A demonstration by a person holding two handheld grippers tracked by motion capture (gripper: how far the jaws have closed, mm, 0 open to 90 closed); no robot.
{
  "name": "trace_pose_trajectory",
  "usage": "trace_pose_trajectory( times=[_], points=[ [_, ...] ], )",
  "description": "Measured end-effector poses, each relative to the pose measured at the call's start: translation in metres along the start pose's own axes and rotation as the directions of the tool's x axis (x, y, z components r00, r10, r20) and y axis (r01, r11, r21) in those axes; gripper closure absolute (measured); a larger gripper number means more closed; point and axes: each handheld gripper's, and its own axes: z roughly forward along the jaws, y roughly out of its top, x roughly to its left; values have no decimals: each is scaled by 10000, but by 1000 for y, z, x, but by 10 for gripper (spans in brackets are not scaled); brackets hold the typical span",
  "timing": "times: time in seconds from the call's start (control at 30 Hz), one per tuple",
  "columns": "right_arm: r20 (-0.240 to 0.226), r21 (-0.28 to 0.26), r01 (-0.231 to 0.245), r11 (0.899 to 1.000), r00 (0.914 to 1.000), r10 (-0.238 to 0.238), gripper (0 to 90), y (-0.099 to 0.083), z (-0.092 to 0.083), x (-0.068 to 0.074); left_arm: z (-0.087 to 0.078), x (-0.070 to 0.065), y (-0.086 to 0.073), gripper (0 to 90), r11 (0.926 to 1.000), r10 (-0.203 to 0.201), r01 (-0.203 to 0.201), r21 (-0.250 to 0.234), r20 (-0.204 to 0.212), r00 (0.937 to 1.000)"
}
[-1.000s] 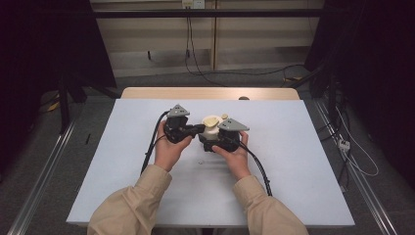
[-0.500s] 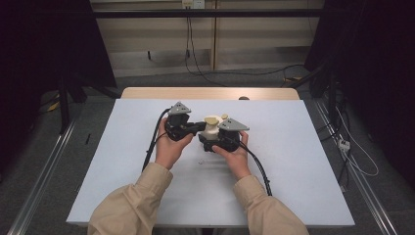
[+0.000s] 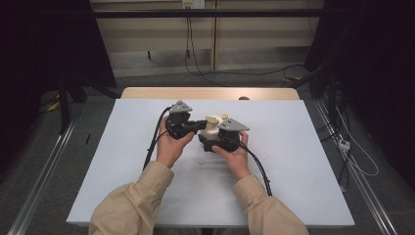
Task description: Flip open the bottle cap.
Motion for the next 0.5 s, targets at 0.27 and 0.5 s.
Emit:
trace_pose_trajectory(
  times=[0.27, 0.5],
  points=[
    [16, 0, -12, 10000, 10000, 12, 57, 0, 0, 0, -1, 0, 4, 900, 10000, -66, 66, -68, -8, 10000],
    [24, 6, 4, 10000, 10000, -4, 56, 0, 0, 0, 1, 1, 4, 900, 9999, -96, 95, -94, -69, 9999]
  ],
)
